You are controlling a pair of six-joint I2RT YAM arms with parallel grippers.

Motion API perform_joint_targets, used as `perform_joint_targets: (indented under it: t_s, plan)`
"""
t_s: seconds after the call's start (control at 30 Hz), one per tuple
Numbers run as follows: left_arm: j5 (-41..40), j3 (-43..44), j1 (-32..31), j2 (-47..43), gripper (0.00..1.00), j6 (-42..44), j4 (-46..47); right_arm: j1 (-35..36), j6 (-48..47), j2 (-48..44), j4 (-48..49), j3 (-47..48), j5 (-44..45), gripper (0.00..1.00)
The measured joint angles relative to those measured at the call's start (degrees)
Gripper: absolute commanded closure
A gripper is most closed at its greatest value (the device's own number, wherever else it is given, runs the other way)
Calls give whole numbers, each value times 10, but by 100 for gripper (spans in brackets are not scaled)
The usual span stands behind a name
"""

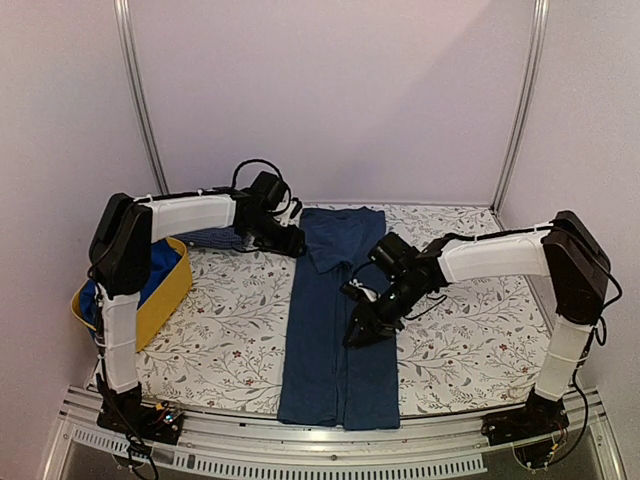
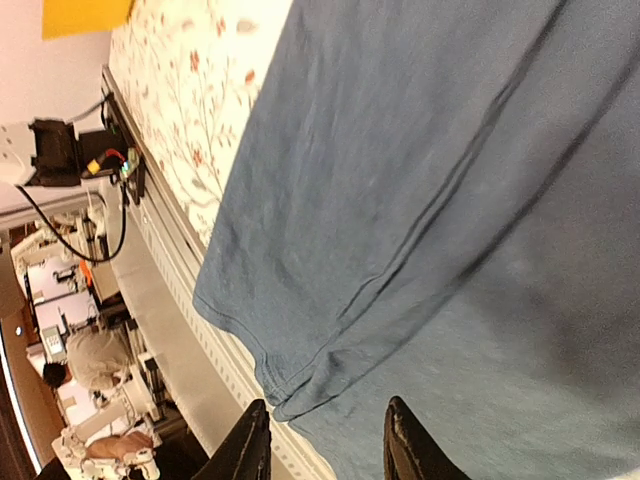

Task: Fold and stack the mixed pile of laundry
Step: Rotate the rectangle-folded T-shirt at the center of the board, then move the rectangle-folded T-shirt to the center of the board.

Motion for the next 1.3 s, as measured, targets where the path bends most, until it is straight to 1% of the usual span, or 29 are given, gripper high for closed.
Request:
perform_joint_targets:
  t_s: [0.1,0.17,0.23,0.33,0.47,0.63,0.77,0.9,1.13,1.2,1.3]
  plan:
    - [15,-14,-7,-2,43,-2,10,-61,-21,-42,-16,15,34,63]
    - [25,-19,-12,-2,49,-6,14,-92,-33,-46,-21,46,63,64]
    - [36,-20,-17,-2,54,-9,18,-120,-43,-33,-25,89,94,66]
    - [47,-15,-21,5,58,-12,25,-150,-53,17,-21,166,137,67]
    - [46,9,-27,37,60,-13,27,-174,-60,112,-20,261,182,69]
    - [34,49,-29,96,66,-15,24,-193,-63,203,-23,307,205,70]
    - [16,96,-26,149,69,-16,17,-209,-68,241,-21,322,205,71]
    - [9,150,-17,183,69,-21,15,-230,-68,264,-21,355,200,73]
    - [22,275,23,259,69,-29,0,-264,-69,345,-18,477,171,73]
    - [31,314,36,283,65,-31,-3,-270,-68,365,-18,507,162,71]
    - [38,354,51,306,53,-33,-7,-275,-66,384,-17,537,148,68]
